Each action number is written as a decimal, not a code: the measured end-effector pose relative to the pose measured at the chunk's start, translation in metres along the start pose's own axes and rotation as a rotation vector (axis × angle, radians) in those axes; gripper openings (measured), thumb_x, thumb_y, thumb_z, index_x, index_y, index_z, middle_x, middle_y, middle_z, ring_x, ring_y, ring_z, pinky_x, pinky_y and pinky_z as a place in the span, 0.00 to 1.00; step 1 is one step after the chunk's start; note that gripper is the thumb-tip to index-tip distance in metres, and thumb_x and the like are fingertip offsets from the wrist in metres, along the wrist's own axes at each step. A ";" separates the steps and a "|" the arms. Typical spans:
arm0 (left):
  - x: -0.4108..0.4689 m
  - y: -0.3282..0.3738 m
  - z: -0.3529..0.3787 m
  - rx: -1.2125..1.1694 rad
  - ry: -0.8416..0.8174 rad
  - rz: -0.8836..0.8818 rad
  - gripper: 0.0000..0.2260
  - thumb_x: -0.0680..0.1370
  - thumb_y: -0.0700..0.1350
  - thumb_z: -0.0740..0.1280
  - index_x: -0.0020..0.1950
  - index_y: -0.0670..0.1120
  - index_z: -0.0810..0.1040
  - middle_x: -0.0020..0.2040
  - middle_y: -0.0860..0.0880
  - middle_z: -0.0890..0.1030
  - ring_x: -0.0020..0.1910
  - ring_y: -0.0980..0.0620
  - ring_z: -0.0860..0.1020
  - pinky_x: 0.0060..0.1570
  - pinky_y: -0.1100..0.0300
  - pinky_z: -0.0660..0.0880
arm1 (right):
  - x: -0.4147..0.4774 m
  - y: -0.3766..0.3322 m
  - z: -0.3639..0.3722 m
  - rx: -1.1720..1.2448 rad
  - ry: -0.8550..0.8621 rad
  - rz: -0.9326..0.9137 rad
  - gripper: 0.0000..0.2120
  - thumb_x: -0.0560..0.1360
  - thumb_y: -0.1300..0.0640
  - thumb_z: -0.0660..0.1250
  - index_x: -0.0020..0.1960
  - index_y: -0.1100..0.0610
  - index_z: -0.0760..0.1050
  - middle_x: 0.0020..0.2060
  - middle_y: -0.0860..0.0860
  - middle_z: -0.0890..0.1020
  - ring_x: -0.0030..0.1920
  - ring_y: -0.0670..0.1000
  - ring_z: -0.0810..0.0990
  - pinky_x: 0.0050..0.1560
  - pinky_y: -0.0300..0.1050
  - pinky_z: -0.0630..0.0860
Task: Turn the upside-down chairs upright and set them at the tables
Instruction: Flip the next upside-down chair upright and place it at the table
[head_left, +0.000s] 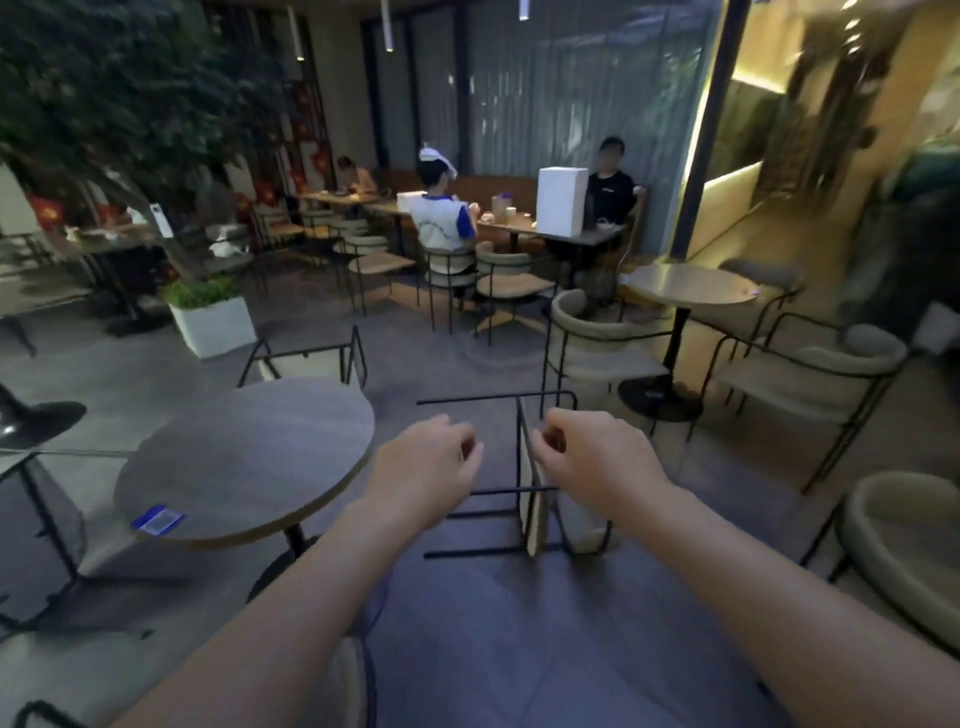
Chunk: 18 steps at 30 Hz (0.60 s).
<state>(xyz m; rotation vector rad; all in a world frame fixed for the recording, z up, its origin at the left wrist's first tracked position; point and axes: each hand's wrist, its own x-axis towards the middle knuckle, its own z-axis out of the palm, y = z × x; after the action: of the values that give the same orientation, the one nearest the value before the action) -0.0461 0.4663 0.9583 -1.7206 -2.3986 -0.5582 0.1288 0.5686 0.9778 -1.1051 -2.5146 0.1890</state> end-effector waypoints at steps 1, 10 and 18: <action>0.016 0.011 0.001 -0.007 -0.010 0.005 0.13 0.81 0.57 0.59 0.43 0.52 0.74 0.43 0.52 0.73 0.46 0.48 0.76 0.42 0.53 0.74 | 0.008 0.016 -0.010 0.000 0.011 0.011 0.16 0.81 0.42 0.59 0.43 0.51 0.75 0.36 0.48 0.79 0.37 0.51 0.78 0.40 0.50 0.79; 0.159 0.094 0.047 -0.252 -0.089 0.063 0.12 0.81 0.58 0.61 0.59 0.57 0.78 0.56 0.55 0.75 0.56 0.53 0.76 0.54 0.51 0.76 | 0.090 0.144 -0.036 0.098 0.056 0.190 0.12 0.81 0.41 0.61 0.55 0.46 0.78 0.48 0.44 0.77 0.48 0.49 0.79 0.48 0.51 0.80; 0.312 0.105 0.148 -0.395 -0.168 0.097 0.10 0.81 0.57 0.62 0.58 0.56 0.78 0.57 0.54 0.75 0.58 0.51 0.76 0.55 0.51 0.76 | 0.206 0.264 -0.003 0.133 0.025 0.352 0.12 0.79 0.40 0.61 0.56 0.44 0.77 0.49 0.41 0.76 0.50 0.48 0.79 0.50 0.51 0.79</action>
<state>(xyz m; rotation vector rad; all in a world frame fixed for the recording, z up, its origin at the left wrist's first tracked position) -0.0378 0.8268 0.9448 -2.1024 -2.4194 -0.9621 0.1823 0.8989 0.9694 -1.4743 -2.2312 0.4271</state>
